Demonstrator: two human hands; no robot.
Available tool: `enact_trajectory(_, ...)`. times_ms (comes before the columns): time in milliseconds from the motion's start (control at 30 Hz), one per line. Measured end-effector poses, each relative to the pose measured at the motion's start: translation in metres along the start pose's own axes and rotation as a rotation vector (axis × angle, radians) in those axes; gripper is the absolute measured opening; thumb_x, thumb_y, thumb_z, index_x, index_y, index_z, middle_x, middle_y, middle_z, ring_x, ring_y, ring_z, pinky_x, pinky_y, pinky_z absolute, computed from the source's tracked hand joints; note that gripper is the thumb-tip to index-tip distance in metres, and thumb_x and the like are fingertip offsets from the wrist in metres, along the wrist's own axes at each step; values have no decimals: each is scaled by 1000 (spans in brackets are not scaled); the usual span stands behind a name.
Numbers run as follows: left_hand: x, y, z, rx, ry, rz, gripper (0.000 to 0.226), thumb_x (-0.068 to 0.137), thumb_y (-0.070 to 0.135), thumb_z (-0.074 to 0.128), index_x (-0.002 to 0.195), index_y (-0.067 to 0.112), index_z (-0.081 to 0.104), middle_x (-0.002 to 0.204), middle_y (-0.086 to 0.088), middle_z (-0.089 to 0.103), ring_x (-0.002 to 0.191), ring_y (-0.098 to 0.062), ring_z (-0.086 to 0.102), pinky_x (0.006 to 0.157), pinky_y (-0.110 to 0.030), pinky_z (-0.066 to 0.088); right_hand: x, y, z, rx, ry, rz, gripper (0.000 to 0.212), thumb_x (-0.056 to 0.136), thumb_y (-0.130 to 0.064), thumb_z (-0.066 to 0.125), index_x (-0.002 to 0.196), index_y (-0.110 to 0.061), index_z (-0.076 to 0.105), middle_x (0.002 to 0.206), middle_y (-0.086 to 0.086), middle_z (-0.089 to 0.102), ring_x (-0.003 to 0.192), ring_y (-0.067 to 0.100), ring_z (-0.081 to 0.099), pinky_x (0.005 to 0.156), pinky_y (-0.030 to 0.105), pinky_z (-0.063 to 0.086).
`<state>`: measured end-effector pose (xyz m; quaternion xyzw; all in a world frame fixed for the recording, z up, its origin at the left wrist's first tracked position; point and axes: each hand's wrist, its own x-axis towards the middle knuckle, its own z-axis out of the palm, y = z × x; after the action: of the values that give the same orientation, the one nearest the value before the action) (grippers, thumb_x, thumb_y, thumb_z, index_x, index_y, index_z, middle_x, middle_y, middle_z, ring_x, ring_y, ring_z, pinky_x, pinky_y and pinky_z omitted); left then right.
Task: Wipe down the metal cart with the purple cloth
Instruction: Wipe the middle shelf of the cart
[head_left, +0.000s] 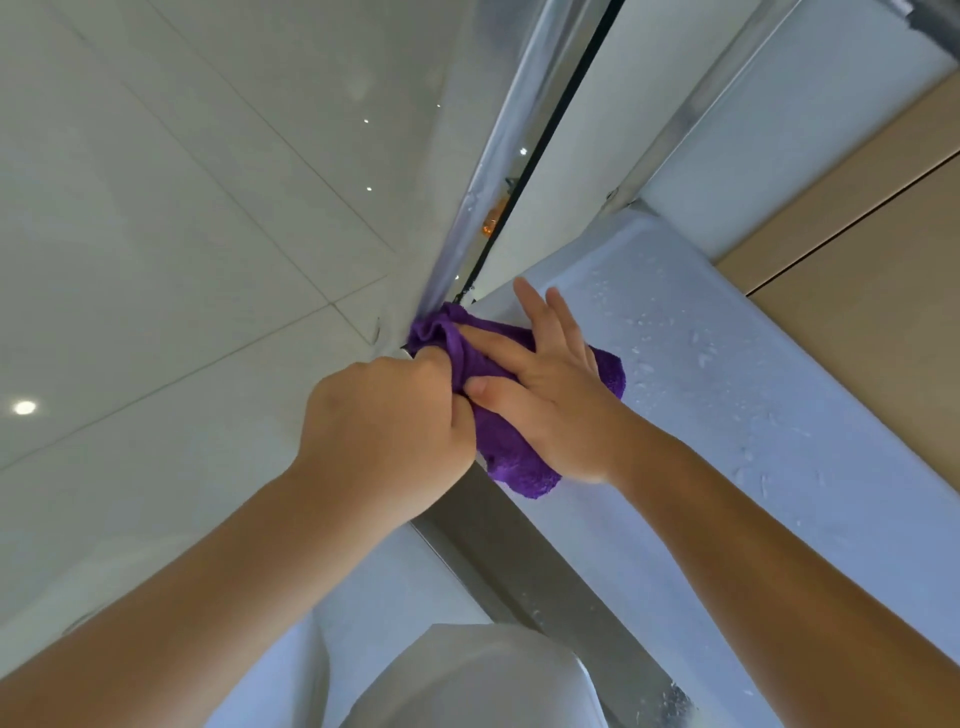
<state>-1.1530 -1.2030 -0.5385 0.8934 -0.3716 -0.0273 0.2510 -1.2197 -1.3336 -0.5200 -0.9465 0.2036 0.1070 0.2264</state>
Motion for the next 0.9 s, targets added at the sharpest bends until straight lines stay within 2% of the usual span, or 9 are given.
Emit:
enact_trajectory(67, 5, 2, -4, -31, 40, 36, 17, 70, 10, 47, 65, 15, 31, 47, 13, 10, 38, -4, 5, 47, -13, 6, 5, 4, -2, 6, 5, 1, 56, 78, -61, 27, 133, -64, 24, 154, -21, -14, 139, 4, -23, 112, 39, -9)
enact_trajectory(200, 7, 5, 9, 61, -22, -29, 8, 91, 20, 33, 86, 17, 29, 56, 7, 30, 44, -8, 24, 42, -24, 14, 12, 10, -4, -14, 24, -3, 58, 78, -60, 25, 136, -61, 23, 156, -18, -11, 140, 7, -21, 112, 39, -9)
enact_trajectory(367, 15, 13, 6, 103, -27, 11, 10, 93, 21, 32, 87, 17, 26, 63, 8, 30, 50, -7, 25, 43, -21, 15, 23, 16, -7, -27, 59, 23, 60, 78, -58, 22, 138, -59, 21, 156, -17, -13, 141, 7, -21, 113, 40, -7)
enact_trajectory(467, 21, 17, 6, 86, -62, 118, 4, 94, 20, 32, 93, 17, 33, 77, 7, 35, 66, -10, 34, 47, -20, 22, 30, 22, -10, -27, 100, 54, 58, 80, -59, 22, 138, -59, 20, 156, -16, -13, 141, 9, -20, 114, 40, -6)
enact_trajectory(600, 29, 18, 11, 130, -47, 215, 21, 96, 22, 31, 114, 14, 40, 87, 3, 36, 74, -11, 35, 62, -21, 28, 40, 30, -13, -130, 143, 97, 47, 95, -55, 28, 141, -53, 18, 158, -5, -12, 143, 18, -17, 114, 44, -1)
enact_trajectory(700, 24, 19, 10, 105, -33, 201, 18, 94, 24, 36, 109, 15, 42, 86, 4, 35, 75, -11, 35, 58, -20, 25, 44, 25, -22, -175, 210, 221, 48, 96, -54, 25, 143, -48, 22, 158, 1, -10, 143, 25, -14, 115, 46, 0)
enact_trajectory(767, 22, 20, 8, 84, -21, 198, 17, 93, 25, 37, 107, 15, 42, 87, 4, 35, 77, -11, 34, 59, -19, 25, 39, 16, -27, -381, 277, 272, 51, 96, -56, 21, 145, -42, 22, 158, 5, -10, 143, 29, -12, 115, 46, -3)
enact_trajectory(833, 23, 21, 6, 40, 6, 209, 20, 92, 25, 39, 109, 15, 41, 88, 4, 35, 78, -11, 35, 62, -20, 26, 34, 7, -26, -463, 335, 211, 50, 98, -49, 23, 144, -30, 29, 156, 8, 5, 143, 31, 3, 115, 43, 7)
enact_trajectory(900, 27, 21, 7, -21, 17, 220, 22, 90, 22, 41, 110, 13, 42, 91, 3, 35, 77, -12, 37, 64, -19, 28, 33, 8, -21, -189, 283, 93, 40, 99, -38, 31, 134, -23, 42, 143, 7, 33, 133, 28, 30, 109, 40, 28)
